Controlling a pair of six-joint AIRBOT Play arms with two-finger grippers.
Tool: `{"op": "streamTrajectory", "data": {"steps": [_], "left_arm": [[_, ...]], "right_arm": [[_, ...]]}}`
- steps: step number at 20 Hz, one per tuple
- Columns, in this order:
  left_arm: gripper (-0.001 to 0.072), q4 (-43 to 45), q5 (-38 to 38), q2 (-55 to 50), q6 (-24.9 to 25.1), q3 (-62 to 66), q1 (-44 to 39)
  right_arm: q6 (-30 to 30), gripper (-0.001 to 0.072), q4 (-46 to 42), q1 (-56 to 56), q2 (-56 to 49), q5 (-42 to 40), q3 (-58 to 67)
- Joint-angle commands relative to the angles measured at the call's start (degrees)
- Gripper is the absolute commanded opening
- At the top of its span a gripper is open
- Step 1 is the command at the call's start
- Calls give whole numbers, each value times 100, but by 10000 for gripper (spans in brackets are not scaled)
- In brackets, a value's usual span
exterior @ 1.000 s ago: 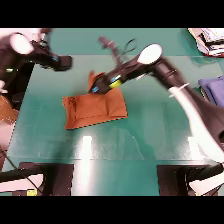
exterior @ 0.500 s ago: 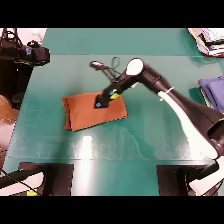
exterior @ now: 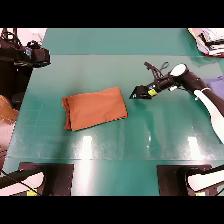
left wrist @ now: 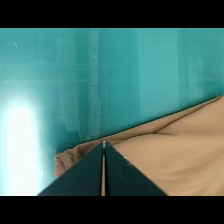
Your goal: Fold the shirts.
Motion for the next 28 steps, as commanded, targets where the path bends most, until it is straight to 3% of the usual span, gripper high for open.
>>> {"op": "streamTrajectory", "data": {"steps": [1, 7, 9, 11, 13, 14, 17, 20, 24, 28], "left_arm": [[23, -33, 35, -9, -2, -4, 4], [23, -59, 120, -9, 0, -55, 4], [23, -59, 120, -9, 0, -55, 4], [23, -138, 114, -9, -2, -55, 4], [22, -400, 94, -9, 24, -55, -7], [22, -481, 122, -7, 76, -55, -57], [21, -476, 173, -7, 81, -55, -452], [22, -479, 188, -7, 81, -55, -984], [23, -479, 520, -7, 79, -55, -1683], [23, -479, 1080, -7, 76, -55, -2258]], "right_arm": [[-146, 621, 852, -199, -372, -125, -280], [-149, 592, 1388, 946, -1423, -107, 822], [-149, 519, 1615, 1281, -1738, -63, 1209], [-157, 372, 1606, 1541, -1919, -72, 1530], [-317, 83, 1572, 1676, -1930, -146, 1725], [-481, 18, 1563, 1679, -1902, -142, 1799], [-522, 17, 1198, 1390, -1609, -114, 2006], [-201, 18, 319, 566, -944, -33, 2013], [-90, 17, -551, -1198, -7, 319, 2013], [-90, 17, -669, -3167, 581, 79, 2013]]}}
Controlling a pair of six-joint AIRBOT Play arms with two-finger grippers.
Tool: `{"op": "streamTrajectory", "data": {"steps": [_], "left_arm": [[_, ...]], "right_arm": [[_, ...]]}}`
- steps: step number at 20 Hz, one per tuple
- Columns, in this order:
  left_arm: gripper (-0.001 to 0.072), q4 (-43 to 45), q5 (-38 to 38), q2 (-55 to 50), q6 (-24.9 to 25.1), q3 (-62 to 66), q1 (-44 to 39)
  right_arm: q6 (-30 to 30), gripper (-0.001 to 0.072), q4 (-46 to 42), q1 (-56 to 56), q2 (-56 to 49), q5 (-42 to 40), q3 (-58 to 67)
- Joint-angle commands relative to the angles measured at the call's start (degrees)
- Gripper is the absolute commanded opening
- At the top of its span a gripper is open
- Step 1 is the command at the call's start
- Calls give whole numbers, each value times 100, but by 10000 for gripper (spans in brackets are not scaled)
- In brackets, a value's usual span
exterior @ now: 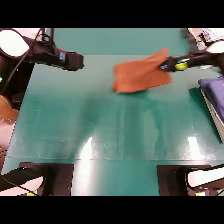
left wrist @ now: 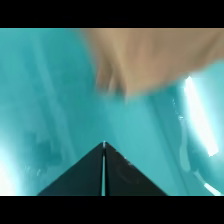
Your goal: Fold the shirts.
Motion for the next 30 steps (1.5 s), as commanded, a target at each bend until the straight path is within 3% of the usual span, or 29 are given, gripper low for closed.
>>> {"op": "streamTrajectory", "data": {"steps": [1, 8, 11, 20, 26, 30], "left_arm": [[22, 2, 529, -2, -2, 0, -511], [22, 2, 841, -4, -44, 0, -870], [22, 2, 848, -9, -44, 0, -870], [22, 44, 841, -11, -39, 0, -870], [23, 44, 778, -9, -37, 0, -870], [23, 44, 778, -9, -37, 0, -870]], "right_arm": [[28, 18, -271, -1700, 472, -153, 9], [9, 17, -227, -3401, 308, -275, 11], [-48, 17, 0, -3521, 299, -433, 116], [-76, 18, 52, -3523, 352, 42, 2284], [-302, 17, -22, -4203, 1113, 319, 1104], [-361, 18, -975, -4946, 1762, 450, 72]]}}
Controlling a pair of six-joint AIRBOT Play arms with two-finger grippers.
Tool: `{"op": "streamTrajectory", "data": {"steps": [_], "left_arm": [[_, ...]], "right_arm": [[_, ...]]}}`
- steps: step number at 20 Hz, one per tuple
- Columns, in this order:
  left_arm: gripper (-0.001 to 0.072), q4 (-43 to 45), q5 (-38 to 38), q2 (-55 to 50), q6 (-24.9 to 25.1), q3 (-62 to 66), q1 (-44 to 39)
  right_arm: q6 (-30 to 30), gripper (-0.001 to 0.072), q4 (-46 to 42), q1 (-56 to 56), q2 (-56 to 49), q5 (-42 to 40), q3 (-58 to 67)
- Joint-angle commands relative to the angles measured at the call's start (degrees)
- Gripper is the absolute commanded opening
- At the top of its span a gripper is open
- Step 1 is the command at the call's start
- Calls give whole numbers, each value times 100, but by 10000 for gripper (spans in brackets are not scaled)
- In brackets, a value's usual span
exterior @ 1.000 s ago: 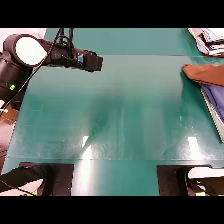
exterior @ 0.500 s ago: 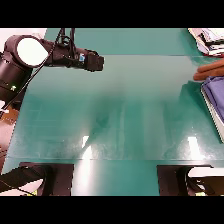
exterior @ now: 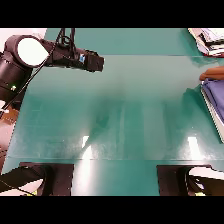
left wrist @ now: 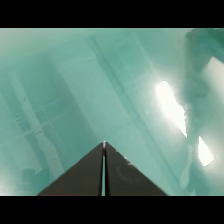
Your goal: Fold the shirts.
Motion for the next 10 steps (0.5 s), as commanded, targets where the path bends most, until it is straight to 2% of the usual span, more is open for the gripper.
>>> {"op": "streamTrajectory", "data": {"steps": [1, 10], "left_arm": [[23, 2, -9, -2, 7, 0, -2], [23, 4, -7, -2, 48, 0, -2]], "right_arm": [[-83, 18, -651, -638, 535, 138, -896], [-101, 22, -1545, -1812, 1169, 151, -2590]]}}
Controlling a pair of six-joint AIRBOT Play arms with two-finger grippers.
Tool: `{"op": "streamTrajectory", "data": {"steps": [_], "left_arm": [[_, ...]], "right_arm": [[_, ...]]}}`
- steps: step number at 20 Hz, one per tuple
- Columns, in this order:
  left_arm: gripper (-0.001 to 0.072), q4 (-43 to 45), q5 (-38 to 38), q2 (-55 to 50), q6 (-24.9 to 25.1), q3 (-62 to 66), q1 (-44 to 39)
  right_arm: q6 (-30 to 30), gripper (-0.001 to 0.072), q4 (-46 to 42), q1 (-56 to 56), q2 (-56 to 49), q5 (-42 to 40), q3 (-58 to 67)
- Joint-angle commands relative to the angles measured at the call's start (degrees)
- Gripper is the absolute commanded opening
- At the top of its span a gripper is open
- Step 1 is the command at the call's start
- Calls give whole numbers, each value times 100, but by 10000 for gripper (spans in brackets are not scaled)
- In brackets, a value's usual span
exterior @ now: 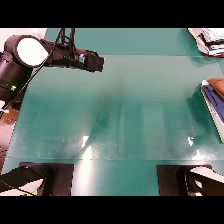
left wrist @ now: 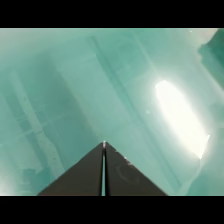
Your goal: Fold the shirts.
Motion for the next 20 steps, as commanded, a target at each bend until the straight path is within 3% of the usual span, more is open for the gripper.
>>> {"op": "streamTrajectory", "data": {"steps": [1, 3, 4, 10, 13, 18, 19, 20], "left_arm": [[22, 2, 0, -2, 22, 0, -2], [22, 2, 0, -2, 20, 0, -2], [22, 0, 0, -2, 20, 0, -2], [23, 0, 0, -2, 17, 0, -2], [23, 2, -7, -2, 17, 0, 4], [23, -7, 120, -2, 15, 0, 4], [23, -7, 162, 0, 15, 0, 4], [23, -7, 175, -2, 15, 0, 4]], "right_arm": [[-2, 61, -452, -304, 118, 33, -393], [-2, 426, -498, -310, 120, -55, -391], [0, 506, -476, -308, 120, -79, -391], [0, 509, 804, 780, 120, -321, -387], [2, 509, 1539, 2118, 120, -247, -387], [-2, 505, 1593, 4690, 120, -640, -387], [-2, 463, 1587, 5075, 120, -769, -387], [-4, 363, 1572, 5425, 120, -894, -387]]}}
